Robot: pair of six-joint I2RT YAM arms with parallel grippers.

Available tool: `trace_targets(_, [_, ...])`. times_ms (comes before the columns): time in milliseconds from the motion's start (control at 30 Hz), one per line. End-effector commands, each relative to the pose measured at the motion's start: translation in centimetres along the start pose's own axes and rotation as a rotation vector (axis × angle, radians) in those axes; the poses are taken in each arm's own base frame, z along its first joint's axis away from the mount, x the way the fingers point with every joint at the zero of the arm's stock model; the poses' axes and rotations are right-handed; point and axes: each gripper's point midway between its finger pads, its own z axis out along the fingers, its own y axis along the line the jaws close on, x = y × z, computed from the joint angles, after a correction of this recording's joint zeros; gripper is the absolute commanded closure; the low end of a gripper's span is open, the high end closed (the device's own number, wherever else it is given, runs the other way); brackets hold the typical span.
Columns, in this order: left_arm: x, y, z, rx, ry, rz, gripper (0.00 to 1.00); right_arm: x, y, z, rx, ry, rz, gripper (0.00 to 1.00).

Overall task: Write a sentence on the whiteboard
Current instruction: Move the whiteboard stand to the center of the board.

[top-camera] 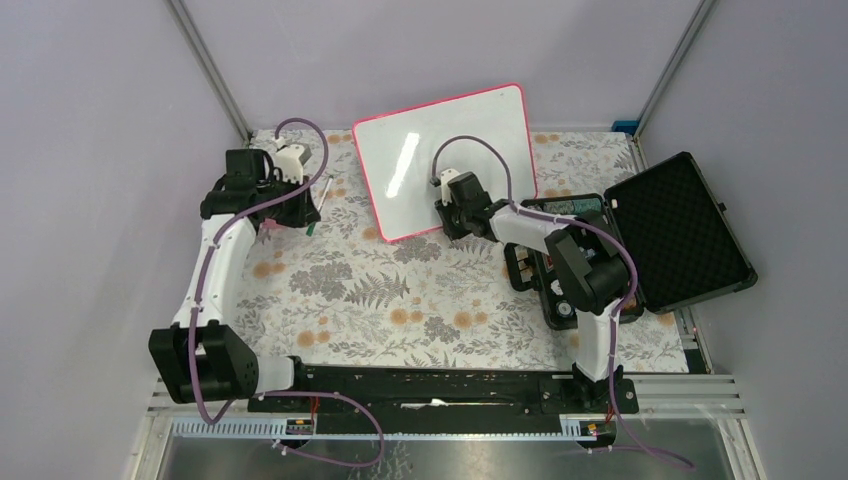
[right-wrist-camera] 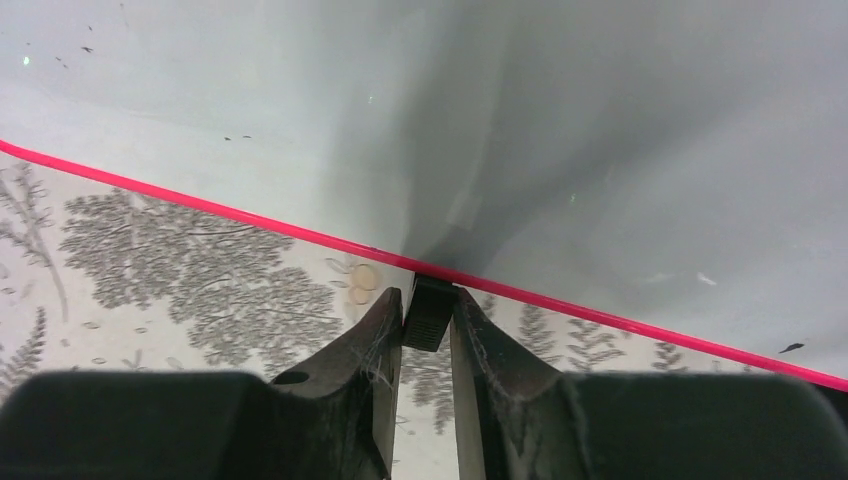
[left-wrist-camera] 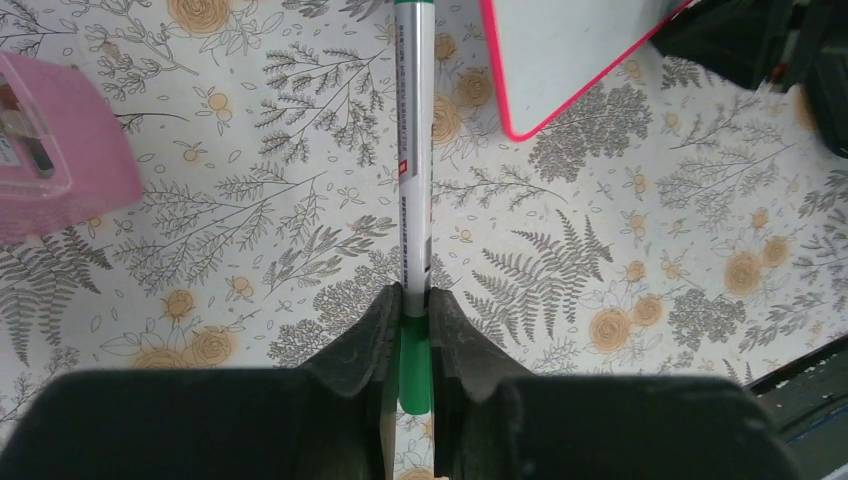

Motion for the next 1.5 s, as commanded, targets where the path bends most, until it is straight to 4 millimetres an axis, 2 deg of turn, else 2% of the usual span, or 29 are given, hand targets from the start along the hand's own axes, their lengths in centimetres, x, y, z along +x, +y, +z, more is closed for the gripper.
trace_targets(0, [-2.5, -1.3, -2.3, 0.020, -0.093, 0.005, 1.00, 3.2, 6.4, -1.0, -0.151, 0.099, 0.002, 1.00])
trace_targets(433, [-4.9, -3.6, -5.6, 0.065, -0.169, 0.032, 1.00, 5.3, 14.0, -1.8, -0.252, 0.127, 0.032, 1.00])
trace_targets(567, [-5.2, -3.8, -6.1, 0.066, -0.178, 0.035, 1.00, 6.9, 16.9, -2.2, -0.272, 0.153, 0.034, 1.00])
trace_targets(767, [-5.3, -4.1, -6.3, 0.074, -0.184, 0.034, 1.00, 9.0, 19.2, -2.8, -0.262, 0.181, 0.077, 1.00])
trace_targets(1133, [-4.4, -4.1, -5.9, 0.085, -0.165, 0.027, 1.00, 10.6, 22.1, -3.3, -0.281, 0.203, 0.071, 1.00])
trace_targets(1267, [-4.3, -4.2, -5.9, 0.088, -0.163, 0.027, 1.00, 10.7, 22.9, -3.4, -0.318, 0.219, 0.066, 0.87])
trace_targets(1333, [-4.3, -4.3, -5.9, 0.091, -0.165, 0.029, 1.00, 10.2, 23.1, -3.7, -0.329, 0.207, 0.056, 0.72])
trace_targets(1367, [-4.3, -4.3, -5.9, 0.093, -0.167, 0.032, 1.00, 9.8, 23.2, -4.0, -0.339, 0.196, 0.045, 0.68])
trace_targets(1467, [-4.3, -4.6, -5.9, 0.108, -0.168, 0.036, 1.00, 9.2, 23.2, -4.7, -0.353, 0.174, 0.022, 0.60])
